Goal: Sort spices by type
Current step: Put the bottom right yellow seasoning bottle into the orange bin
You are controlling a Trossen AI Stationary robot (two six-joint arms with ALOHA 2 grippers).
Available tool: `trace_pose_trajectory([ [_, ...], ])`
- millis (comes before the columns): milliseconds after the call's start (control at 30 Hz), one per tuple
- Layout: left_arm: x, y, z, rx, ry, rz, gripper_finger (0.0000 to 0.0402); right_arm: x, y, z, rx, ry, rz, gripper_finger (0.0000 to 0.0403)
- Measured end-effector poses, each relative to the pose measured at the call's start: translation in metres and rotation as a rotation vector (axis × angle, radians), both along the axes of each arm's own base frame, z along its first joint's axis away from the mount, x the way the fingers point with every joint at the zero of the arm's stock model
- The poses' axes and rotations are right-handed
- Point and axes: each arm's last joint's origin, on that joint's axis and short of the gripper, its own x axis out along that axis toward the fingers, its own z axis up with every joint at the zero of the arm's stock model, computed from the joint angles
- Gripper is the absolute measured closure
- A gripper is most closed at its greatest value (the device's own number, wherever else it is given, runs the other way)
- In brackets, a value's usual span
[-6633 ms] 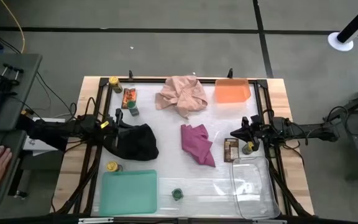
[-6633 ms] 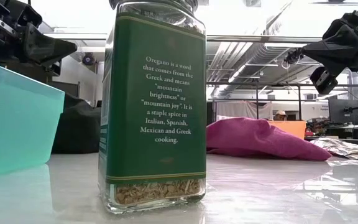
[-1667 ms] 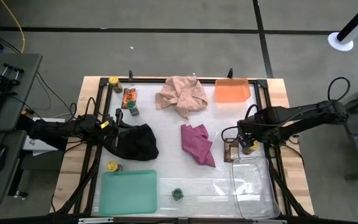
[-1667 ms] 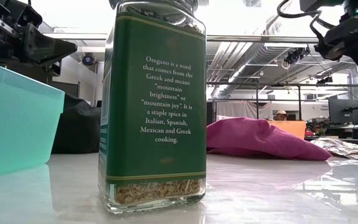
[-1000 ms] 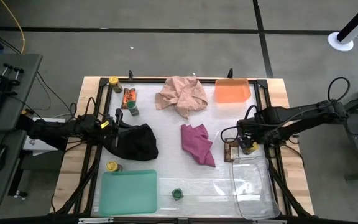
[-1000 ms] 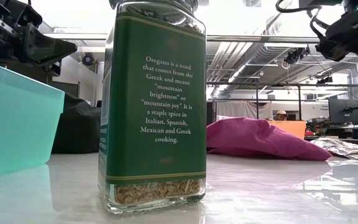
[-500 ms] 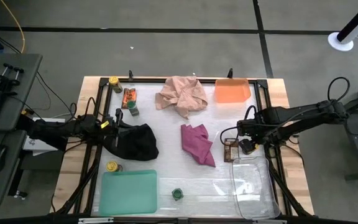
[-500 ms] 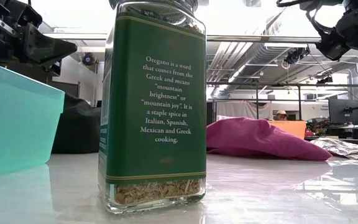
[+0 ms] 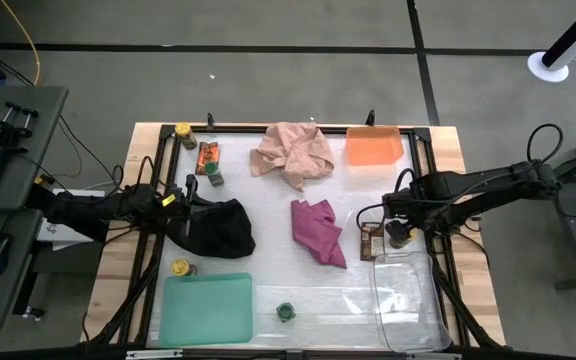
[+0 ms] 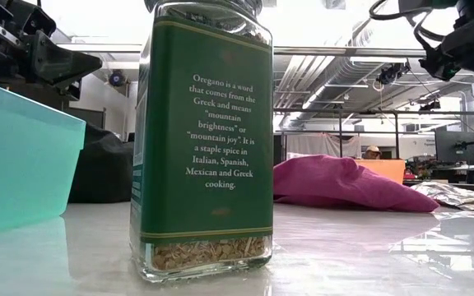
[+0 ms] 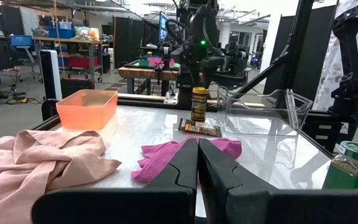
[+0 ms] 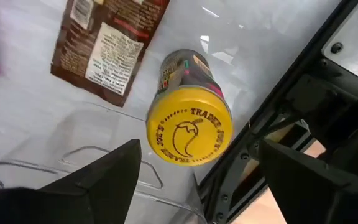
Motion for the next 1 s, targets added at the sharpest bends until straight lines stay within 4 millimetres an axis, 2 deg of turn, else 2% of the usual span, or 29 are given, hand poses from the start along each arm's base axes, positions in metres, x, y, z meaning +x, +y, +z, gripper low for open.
trace_pose_trajectory([
  [167,0.000,0.000,0.000,0.000,0.000,0.000,0.0401,0.004,0.000,0.000,-0.007,-0.038,-0.002,0.0084],
  [667,0.000,0.000,0.000,0.000,0.000,0.000,0.0401,0.002,-0.001,-0.001,-0.046,0.004,-0.088,0.0084],
  [1000,0.000,0.000,0.000,0.000,0.000,0.001,0.0401,0.018,0.001,-0.014,-0.055,0.083,-0.038,0.0084],
])
